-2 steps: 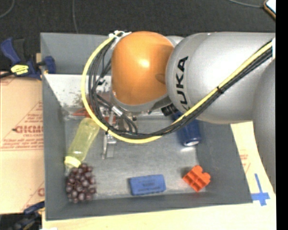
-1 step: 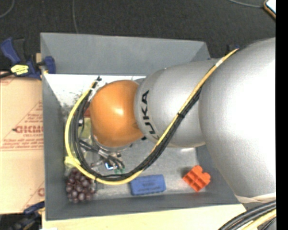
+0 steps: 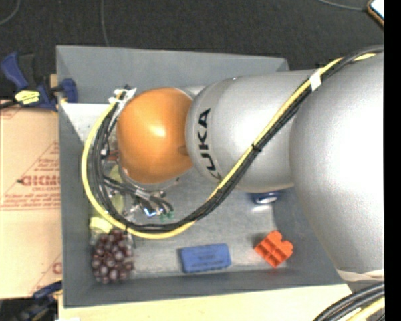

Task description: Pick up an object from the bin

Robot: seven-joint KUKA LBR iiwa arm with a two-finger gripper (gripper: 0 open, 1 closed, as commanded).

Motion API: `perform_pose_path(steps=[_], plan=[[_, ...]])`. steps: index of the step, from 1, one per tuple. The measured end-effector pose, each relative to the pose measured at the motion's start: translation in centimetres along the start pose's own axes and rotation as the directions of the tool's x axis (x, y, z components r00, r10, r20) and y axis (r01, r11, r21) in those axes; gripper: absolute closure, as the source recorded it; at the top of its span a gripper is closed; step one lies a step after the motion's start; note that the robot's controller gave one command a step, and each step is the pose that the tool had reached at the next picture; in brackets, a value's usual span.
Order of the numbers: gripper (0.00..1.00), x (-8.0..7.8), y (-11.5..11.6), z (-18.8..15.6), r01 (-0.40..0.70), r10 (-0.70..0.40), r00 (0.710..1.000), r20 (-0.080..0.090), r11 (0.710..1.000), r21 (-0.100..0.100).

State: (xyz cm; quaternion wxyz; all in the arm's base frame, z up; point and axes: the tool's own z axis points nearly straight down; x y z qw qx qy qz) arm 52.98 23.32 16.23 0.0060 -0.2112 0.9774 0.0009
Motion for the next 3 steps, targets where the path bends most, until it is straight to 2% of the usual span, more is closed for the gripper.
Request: perform_pose_path(steps=[1,2,3], plan=[[0.00,4.9,2.3,4.4,0.302,-0.302,0.953,-0.009,0.953,-0.007],[0.00,4.0,1.5,9.1,0.545,-0.545,0.838,0.002,0.838,0.002],[1.00,2.9,1.8,9.2,0.731,-0.731,0.682,-0.002,0.682,-0.010]])
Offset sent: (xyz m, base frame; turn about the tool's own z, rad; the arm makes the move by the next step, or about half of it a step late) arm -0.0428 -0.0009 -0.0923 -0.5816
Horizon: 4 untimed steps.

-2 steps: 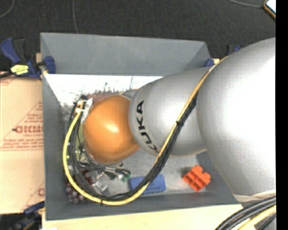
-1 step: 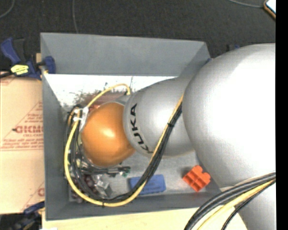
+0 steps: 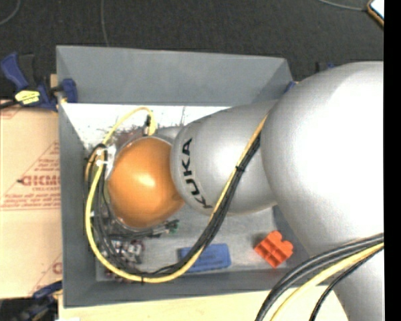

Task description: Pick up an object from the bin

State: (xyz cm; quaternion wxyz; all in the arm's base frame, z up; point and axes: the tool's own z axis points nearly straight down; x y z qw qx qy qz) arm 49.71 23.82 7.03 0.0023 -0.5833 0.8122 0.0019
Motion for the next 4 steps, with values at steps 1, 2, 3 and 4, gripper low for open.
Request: perform_pose_path(steps=[1,2,3,4], plan=[[1.00,0.0,0.0,0.0,-0.001,0.001,1.000,0.000,1.000,0.000],[1.00,0.0,0.0,-0.8,-0.003,0.003,1.000,0.000,1.000,-0.001],[1.00,0.0,0.0,-2.2,-0.005,0.005,1.000,0.002,1.000,0.002],[1.00,0.0,-0.1,-2.4,-0.008,0.008,1.000,0.005,1.000,0.002]])
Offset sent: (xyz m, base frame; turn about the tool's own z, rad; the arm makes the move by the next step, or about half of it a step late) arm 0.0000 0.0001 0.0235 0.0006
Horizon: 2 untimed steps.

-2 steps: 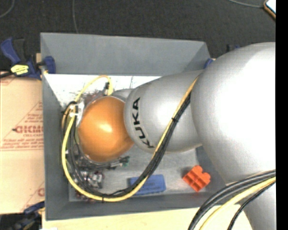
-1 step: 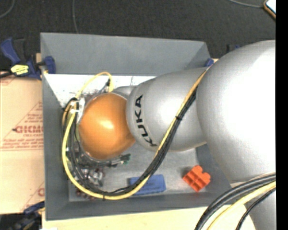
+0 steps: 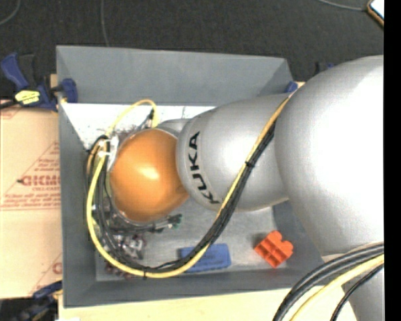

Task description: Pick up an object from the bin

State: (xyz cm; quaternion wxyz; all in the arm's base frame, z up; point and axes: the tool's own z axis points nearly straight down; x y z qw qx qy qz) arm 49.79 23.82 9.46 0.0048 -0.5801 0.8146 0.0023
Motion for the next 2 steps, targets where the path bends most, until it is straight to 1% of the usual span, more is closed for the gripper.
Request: perform_pose_path(steps=[2], plan=[[1.00,-0.01,-0.01,-1.67,-0.007,0.007,1.000,0.003,1.000,0.001]])
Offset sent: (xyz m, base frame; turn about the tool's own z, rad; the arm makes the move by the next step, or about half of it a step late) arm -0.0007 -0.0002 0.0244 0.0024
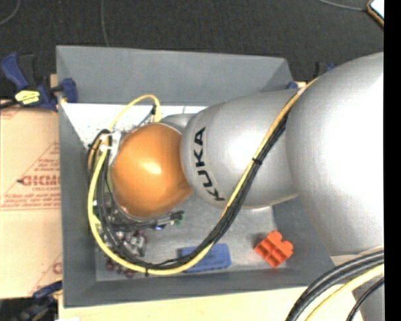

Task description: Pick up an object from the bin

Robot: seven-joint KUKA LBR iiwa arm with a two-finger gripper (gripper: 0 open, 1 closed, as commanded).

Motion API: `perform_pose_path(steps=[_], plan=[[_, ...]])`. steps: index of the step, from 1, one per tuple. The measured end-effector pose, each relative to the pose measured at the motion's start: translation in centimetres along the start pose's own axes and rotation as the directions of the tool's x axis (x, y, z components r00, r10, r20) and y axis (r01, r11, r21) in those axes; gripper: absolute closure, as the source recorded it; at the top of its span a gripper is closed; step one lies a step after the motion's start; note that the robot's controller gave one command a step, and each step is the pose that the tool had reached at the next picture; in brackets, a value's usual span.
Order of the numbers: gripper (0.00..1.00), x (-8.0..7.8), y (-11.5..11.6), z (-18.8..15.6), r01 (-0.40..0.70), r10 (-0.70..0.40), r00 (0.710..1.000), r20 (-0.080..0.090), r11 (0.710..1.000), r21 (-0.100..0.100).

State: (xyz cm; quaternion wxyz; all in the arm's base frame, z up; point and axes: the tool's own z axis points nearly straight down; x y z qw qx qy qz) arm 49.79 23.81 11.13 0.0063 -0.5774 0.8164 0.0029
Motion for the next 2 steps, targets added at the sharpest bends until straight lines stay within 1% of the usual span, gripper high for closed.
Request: perform_pose_path(steps=[1,2], plan=[[1.00,0.1,0.1,-1.9,-0.002,0.002,1.000,-0.003,1.000,-0.004],[1.00,-0.1,0.0,-4.8,-0.001,0.001,1.000,-0.001,1.000,-0.001]])
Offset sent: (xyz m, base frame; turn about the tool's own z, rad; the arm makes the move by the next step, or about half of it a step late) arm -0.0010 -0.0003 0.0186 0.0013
